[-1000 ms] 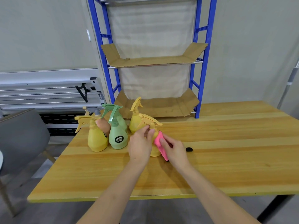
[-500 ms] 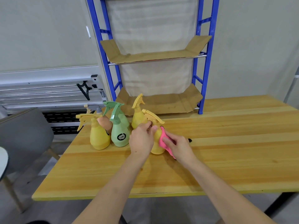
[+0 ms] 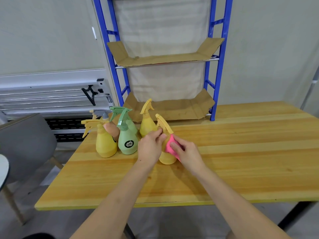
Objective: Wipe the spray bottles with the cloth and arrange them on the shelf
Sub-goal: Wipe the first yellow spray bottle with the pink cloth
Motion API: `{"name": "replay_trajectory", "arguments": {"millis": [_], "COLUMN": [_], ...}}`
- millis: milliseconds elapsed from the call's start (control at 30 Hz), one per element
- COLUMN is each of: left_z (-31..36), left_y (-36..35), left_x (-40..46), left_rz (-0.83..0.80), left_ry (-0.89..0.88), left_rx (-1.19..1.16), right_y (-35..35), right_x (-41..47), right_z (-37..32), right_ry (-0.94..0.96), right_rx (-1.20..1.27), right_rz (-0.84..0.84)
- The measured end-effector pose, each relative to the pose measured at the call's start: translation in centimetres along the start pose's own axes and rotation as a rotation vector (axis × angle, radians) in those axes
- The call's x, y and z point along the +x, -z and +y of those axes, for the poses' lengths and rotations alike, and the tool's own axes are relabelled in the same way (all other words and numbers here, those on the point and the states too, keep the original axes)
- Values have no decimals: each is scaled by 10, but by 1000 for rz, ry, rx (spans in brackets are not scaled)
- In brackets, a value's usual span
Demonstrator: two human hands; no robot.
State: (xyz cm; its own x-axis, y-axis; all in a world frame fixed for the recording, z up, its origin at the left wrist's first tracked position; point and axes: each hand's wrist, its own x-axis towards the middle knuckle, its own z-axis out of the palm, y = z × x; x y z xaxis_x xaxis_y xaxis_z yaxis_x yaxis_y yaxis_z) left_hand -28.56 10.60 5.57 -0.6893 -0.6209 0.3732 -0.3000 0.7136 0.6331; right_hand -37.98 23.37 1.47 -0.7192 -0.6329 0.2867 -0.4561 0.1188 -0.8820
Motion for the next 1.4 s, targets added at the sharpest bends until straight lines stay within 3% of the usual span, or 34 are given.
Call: {"name": "replay_trajectory", "arguments": {"millis": [233,367,533,900,1133,1400], "left_z": [3,3,-8,-22,-18,-24], "left_y": [-7,-18,-12,-11,-8,-6], "left_x": [-5,-15,-12,-22,-24,-17], "left_rz": [15,-13,-19,23,83,47], "left_ry": [-76,-146,-200,-21,15,43], "left_rx": [-24,60,-96,-366,-250,-228], "right_y": [1,-11,-14,-13,-3,-12], "right_x": [-17,-18,-18,-12,-27,-22], "right_z": [15,15,13,-27,-2,-6], "right_ry": [-44,-28,-36,-33,-50,-40], "right_rx": [-158,-128,98,262,258,249], "right_rz": [-96,4,34,104,-122,-12]}}
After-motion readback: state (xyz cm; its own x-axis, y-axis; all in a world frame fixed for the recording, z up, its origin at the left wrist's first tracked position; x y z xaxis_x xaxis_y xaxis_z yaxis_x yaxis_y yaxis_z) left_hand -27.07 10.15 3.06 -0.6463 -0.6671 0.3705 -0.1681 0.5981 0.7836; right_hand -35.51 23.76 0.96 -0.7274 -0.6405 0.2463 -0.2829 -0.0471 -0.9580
